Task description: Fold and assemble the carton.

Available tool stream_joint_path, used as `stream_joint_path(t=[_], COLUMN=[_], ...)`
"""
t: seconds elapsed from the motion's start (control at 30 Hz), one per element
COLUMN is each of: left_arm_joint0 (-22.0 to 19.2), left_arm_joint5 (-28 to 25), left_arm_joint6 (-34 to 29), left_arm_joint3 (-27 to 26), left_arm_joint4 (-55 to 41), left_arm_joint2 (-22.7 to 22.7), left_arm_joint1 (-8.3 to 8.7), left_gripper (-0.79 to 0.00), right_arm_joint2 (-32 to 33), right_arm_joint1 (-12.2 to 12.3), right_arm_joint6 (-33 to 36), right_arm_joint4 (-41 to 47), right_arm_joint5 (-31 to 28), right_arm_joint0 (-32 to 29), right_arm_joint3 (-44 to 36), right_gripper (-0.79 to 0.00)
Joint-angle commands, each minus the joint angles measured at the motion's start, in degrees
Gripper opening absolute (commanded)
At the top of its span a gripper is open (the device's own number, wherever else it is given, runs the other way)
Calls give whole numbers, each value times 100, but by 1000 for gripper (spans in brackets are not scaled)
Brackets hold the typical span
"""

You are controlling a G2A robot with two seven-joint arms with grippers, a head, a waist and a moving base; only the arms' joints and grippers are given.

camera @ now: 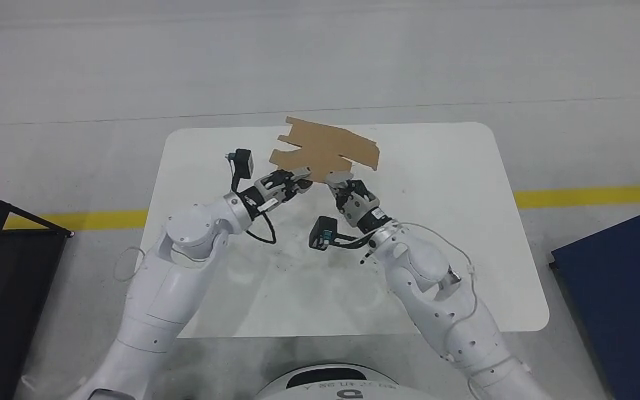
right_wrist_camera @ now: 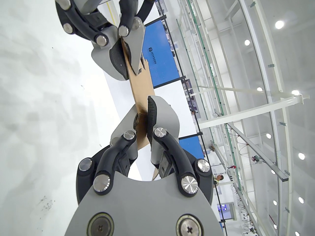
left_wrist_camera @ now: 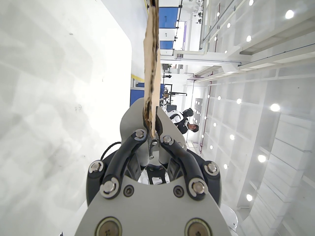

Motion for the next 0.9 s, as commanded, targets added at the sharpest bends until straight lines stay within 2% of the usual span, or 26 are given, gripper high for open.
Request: stream_joint_path(t=[0.0,0.13,0.37,0.43,0.47,0.63,0.67,0.7,0.77,0.87], left_arm_joint0=[15,48,69,68,73,89,91,94,107,142], left_arm_joint5=[8,36,194,225,237,261,255,228,147,-109], left_arm_joint6=[-9,-42,-202,-214,-222,-157,-150,-160,-102,-92], left_arm_joint3=[-17,-65,-112,-118,-123,-138,-142,-139,-83,-36], left_arm_joint4=[-7,3,-85,-74,-64,12,8,-32,-153,-227], left_arm_joint2=[-16,-26,-24,-35,-33,-18,-6,2,-26,-169], left_arm_joint1=[5,17,33,40,43,52,52,49,43,58], left_gripper=[-785,-785,-785,-785,-785,-785,-730,0,0,0], right_arm_joint2=[1,38,114,126,129,144,151,162,197,285], right_arm_joint1=[0,5,12,14,16,22,22,21,14,-14], right_arm_joint6=[14,67,135,137,129,80,74,71,26,-102], right_arm_joint4=[-19,-108,-208,-227,-233,-195,-163,-106,143,1060], right_arm_joint5=[7,72,194,215,218,178,165,162,181,64], right_arm_joint0=[3,0,-25,-41,-52,-110,-122,-133,-164,-232], right_arm_joint3=[0,23,81,84,85,69,65,59,41,-19], right_gripper=[-717,-674,-646,-708,-785,-785,-785,-785,-785,-785])
